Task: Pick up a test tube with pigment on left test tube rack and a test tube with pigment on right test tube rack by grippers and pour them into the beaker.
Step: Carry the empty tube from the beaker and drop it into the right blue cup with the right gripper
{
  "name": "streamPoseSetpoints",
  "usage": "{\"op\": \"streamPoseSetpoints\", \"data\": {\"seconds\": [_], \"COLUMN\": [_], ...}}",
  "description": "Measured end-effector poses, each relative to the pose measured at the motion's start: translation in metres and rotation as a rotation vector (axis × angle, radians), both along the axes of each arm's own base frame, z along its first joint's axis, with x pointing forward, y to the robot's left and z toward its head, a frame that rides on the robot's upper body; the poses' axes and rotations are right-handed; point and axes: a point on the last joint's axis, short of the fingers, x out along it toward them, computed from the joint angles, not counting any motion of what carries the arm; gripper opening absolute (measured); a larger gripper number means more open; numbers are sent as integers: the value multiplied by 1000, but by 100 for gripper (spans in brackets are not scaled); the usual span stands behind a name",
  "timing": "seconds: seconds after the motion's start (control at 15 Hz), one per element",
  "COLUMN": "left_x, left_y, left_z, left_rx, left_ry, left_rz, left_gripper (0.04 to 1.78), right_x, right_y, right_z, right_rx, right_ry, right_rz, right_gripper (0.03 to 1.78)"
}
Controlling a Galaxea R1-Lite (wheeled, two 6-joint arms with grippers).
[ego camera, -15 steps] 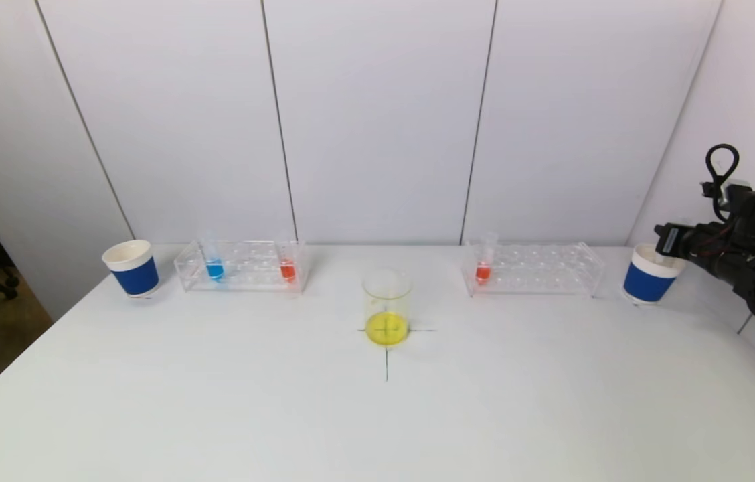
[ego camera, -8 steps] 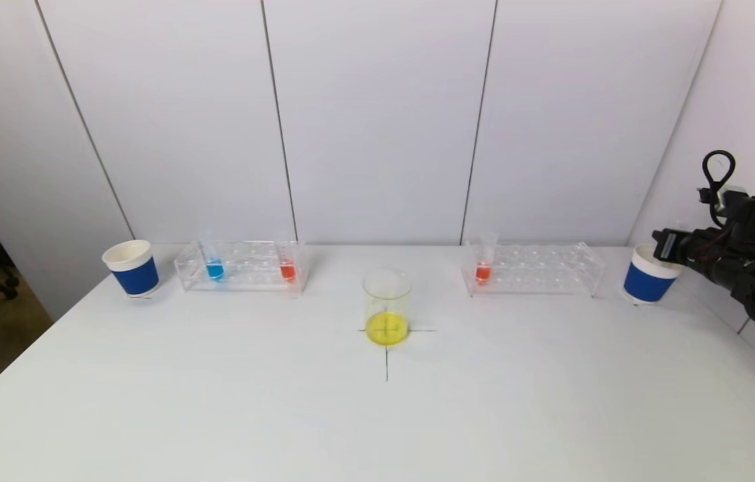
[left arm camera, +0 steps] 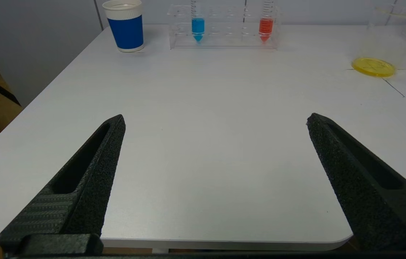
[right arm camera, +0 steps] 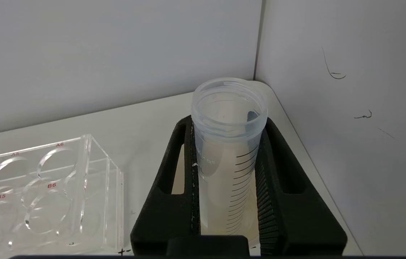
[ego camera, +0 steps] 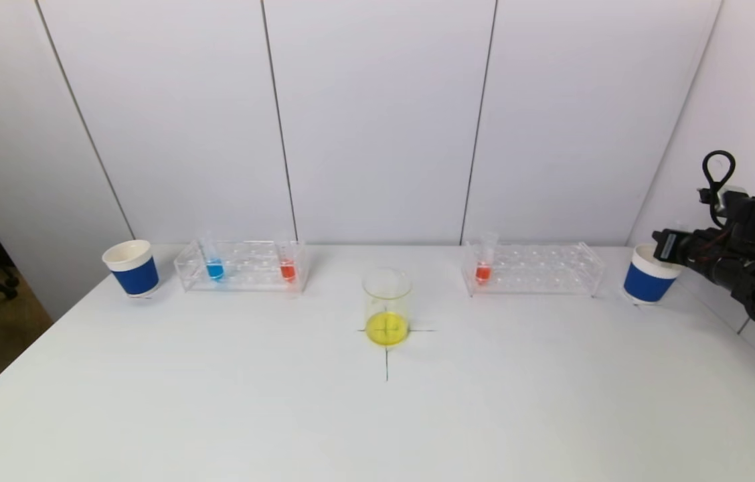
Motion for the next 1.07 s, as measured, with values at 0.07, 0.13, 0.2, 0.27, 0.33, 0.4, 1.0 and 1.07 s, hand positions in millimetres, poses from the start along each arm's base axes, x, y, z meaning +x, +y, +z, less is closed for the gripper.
{"op": "streamPoseSetpoints", "data": {"seconds": [0.07,0.13,0.2,0.27,0.33,0.4,1.0,1.07], "left_x": [0,0,0,0,0,0,0,0], "left_y": [0,0,0,0,0,0,0,0], "left_z": [0,0,0,0,0,0,0,0], "left_rx": [0,0,0,0,0,0,0,0], "left_ry": [0,0,0,0,0,0,0,0], "left_rz": [0,0,0,0,0,0,0,0], "left_gripper": [176,176,176,176,176,176,176,176], "right_x": [0,0,0,0,0,0,0,0], "right_y": [0,0,0,0,0,0,0,0], "right_z": [0,0,0,1,2,2,1,1], "right_rx": [0,0,0,-2,-4,-5,-5,-6], "right_ry": [0,0,-2,-9,-18,-20,-22,-22], "right_rz": [0,0,0,0,1,0,0,1], "right_gripper": [50,50,50,51,54,58,169,174]}}
